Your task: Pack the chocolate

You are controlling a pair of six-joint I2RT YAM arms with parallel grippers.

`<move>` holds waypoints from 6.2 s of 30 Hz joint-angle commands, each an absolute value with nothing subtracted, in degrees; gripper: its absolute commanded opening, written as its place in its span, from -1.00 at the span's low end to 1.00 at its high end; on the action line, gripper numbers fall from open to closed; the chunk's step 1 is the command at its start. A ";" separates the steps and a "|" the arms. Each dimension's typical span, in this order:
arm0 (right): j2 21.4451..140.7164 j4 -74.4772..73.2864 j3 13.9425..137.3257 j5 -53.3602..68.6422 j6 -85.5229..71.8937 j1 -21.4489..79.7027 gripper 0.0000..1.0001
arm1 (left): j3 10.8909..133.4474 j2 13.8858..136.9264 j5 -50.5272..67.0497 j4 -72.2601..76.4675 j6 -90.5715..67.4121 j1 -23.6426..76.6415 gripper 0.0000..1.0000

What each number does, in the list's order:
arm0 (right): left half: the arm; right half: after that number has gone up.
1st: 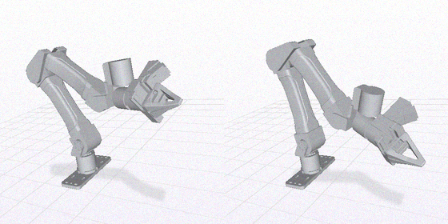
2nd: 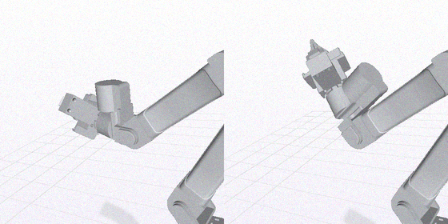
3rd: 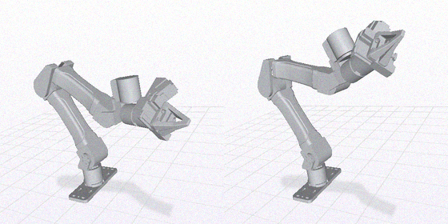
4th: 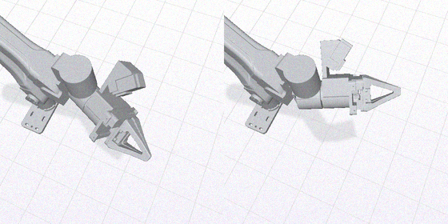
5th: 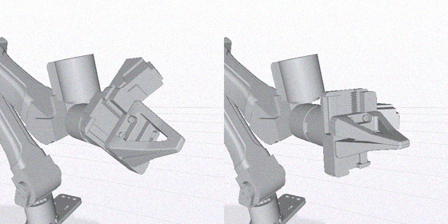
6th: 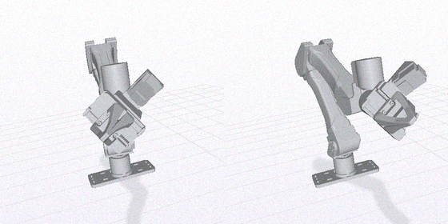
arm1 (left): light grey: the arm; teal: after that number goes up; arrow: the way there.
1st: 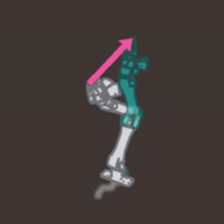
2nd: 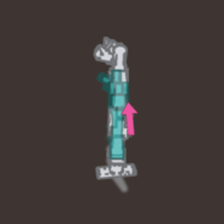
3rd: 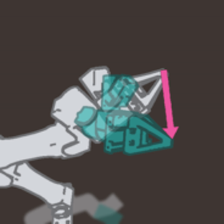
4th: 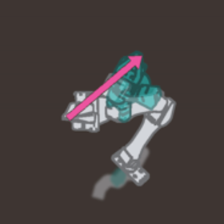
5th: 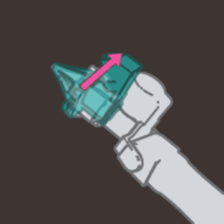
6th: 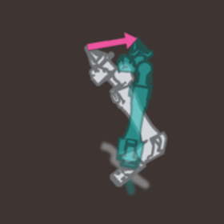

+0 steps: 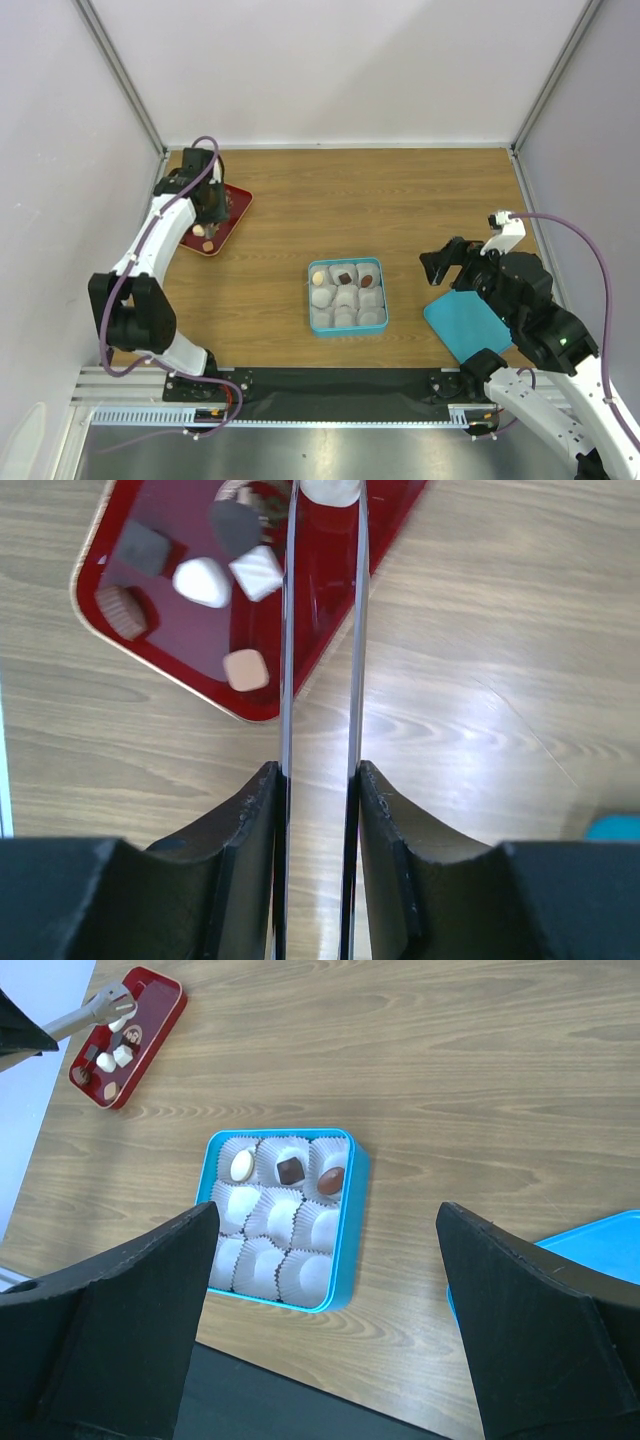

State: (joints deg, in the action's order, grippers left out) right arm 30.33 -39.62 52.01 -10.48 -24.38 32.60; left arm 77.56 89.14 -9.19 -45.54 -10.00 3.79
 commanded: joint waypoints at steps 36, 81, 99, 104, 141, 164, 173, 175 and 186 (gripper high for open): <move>32.78 -40.87 56.34 -12.57 -26.63 32.52 0.91 | 68.91 66.61 -1.32 -45.18 -18.72 59.23 -0.24; 32.08 -40.25 56.69 -12.92 -26.37 32.43 0.90 | 72.33 78.13 -2.90 -46.84 -17.58 63.11 -0.06; 31.12 -40.52 56.16 -10.20 -27.16 32.43 0.90 | 81.57 73.84 -11.34 -54.06 -15.38 35.00 -0.02; 30.41 -39.99 54.67 -9.76 -27.07 32.43 0.91 | 73.59 66.64 -11.25 -50.98 -16.61 19.56 -0.03; 30.94 -38.67 53.96 -10.46 -25.23 32.34 0.92 | 55.20 70.58 -5.10 -37.88 -15.91 -3.08 -0.11; 31.64 -37.18 53.26 -10.99 -24.43 32.34 0.92 | 60.03 77.87 -6.24 -36.83 -14.68 -3.08 -0.14; 31.90 -36.39 52.47 -11.16 -24.00 32.26 0.92 | 61.08 79.45 -6.41 -36.65 -14.85 -3.08 -0.08; 31.99 -36.30 52.47 -11.16 -24.00 32.26 0.93 | 61.70 80.50 -6.50 -37.00 -14.50 -3.08 -0.09; 31.99 -36.21 52.30 -11.95 -23.20 32.17 0.93 | 64.25 83.32 -7.30 -37.00 -13.98 -3.08 -0.09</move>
